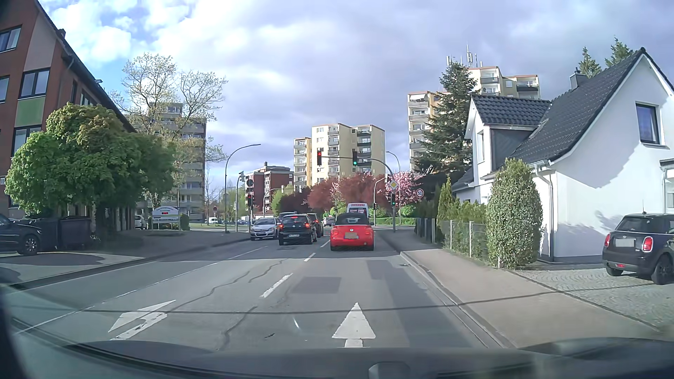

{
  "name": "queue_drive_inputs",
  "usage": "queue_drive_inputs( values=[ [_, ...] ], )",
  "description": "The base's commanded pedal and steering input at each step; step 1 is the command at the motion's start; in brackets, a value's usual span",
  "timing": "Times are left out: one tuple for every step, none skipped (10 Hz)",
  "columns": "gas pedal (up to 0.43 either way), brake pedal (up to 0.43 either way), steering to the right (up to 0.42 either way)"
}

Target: Follow the waypoints while adhering to traffic rules and regulations

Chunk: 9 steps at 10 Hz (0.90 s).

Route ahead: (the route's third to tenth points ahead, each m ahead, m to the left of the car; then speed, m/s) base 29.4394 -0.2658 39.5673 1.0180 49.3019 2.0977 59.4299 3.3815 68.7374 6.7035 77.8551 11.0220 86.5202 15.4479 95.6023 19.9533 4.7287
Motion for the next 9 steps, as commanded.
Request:
queue_drive_inputs(
  values=[
    [0.000, 0.000, 0.003],
    [0.000, 0.000, 0.003],
    [0.000, 0.000, 0.003],
    [0.000, 0.000, 0.003],
    [0.000, 0.006, 0.003],
    [0.000, 0.000, 0.003],
    [0.000, 0.000, 0.003],
    [0.000, 0.000, 0.001],
    [0.000, 0.006, 0.001]
  ],
)
